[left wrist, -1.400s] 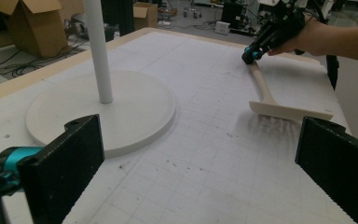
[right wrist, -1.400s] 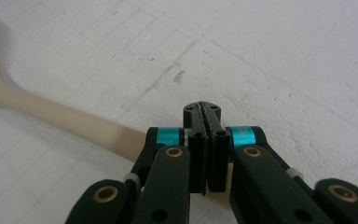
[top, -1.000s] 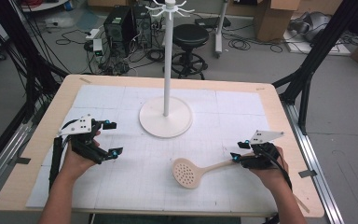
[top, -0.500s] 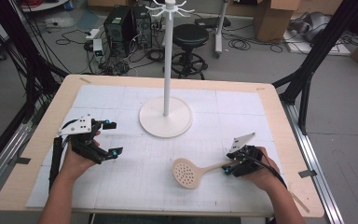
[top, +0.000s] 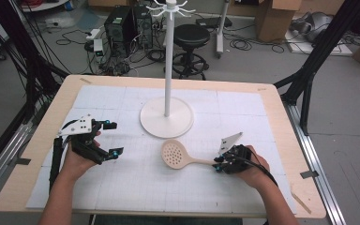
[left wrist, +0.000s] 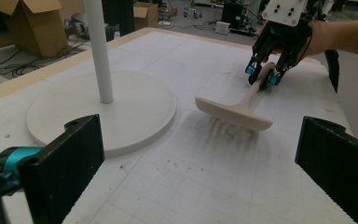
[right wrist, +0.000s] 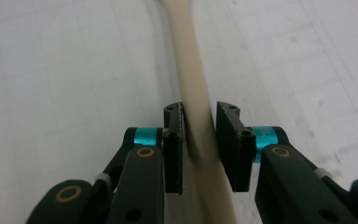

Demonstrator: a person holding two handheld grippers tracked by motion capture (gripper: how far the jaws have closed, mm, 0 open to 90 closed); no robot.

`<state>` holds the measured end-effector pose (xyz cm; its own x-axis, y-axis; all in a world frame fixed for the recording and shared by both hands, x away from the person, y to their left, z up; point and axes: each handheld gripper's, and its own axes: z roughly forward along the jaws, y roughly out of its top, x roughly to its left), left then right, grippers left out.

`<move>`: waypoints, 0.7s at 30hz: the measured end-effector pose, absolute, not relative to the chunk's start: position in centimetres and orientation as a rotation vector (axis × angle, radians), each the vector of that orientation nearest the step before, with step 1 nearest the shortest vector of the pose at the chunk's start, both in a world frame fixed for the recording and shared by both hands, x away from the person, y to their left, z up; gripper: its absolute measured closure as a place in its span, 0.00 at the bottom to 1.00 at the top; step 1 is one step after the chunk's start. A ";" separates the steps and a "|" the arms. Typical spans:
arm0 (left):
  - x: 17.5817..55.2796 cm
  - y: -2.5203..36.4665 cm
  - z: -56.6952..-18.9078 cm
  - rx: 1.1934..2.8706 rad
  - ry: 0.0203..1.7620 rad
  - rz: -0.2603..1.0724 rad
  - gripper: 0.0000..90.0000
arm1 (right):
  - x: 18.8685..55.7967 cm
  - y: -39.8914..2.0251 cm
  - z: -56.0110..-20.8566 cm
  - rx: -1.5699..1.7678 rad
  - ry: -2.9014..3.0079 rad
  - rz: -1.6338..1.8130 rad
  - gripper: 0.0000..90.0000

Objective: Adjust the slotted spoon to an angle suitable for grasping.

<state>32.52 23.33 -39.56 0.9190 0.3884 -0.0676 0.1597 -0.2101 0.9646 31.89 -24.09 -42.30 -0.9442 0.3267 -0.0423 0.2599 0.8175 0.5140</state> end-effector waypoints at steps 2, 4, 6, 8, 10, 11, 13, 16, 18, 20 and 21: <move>32.5 23.3 -39.6 1.784 0.411 0.219 0.02 | 32.0 -23.3 -42.3 0.434 2.879 0.787 0.83; 32.5 23.3 -39.5 1.782 0.408 0.221 0.02 | 32.2 -22.5 -42.4 0.419 2.882 0.807 0.84; 32.4 23.3 -39.5 1.781 0.406 0.220 0.02 | 32.5 -21.5 -42.4 0.402 2.879 0.823 0.84; 32.4 23.3 -39.4 1.781 0.404 0.223 0.02 | 32.7 -20.6 -42.5 0.386 2.877 0.837 0.84; 32.4 23.4 -39.4 1.778 0.408 0.223 0.02 | 32.7 -20.0 -42.5 0.370 2.878 0.836 0.83; 32.4 23.5 -39.4 1.775 0.406 0.223 0.02 | 32.6 -19.9 -42.6 0.368 2.875 0.838 0.78; 32.4 23.6 -39.4 1.772 0.408 0.225 0.02 | 32.4 -20.2 -42.4 0.387 2.868 0.839 0.66; 32.4 23.6 -39.4 1.770 0.408 0.224 0.02 | 31.7 -22.0 -41.9 0.442 2.832 0.889 0.59; 32.4 23.6 -39.4 1.772 0.408 0.223 0.02 | 30.9 -23.7 -41.8 0.484 2.811 0.905 0.58; 32.4 23.5 -39.4 1.774 0.410 0.222 0.02 | 30.3 -25.6 -41.9 0.537 2.797 0.911 0.57; 32.5 23.5 -39.5 1.778 0.412 0.220 0.02 | 29.9 -26.5 -42.0 0.559 2.790 0.899 0.57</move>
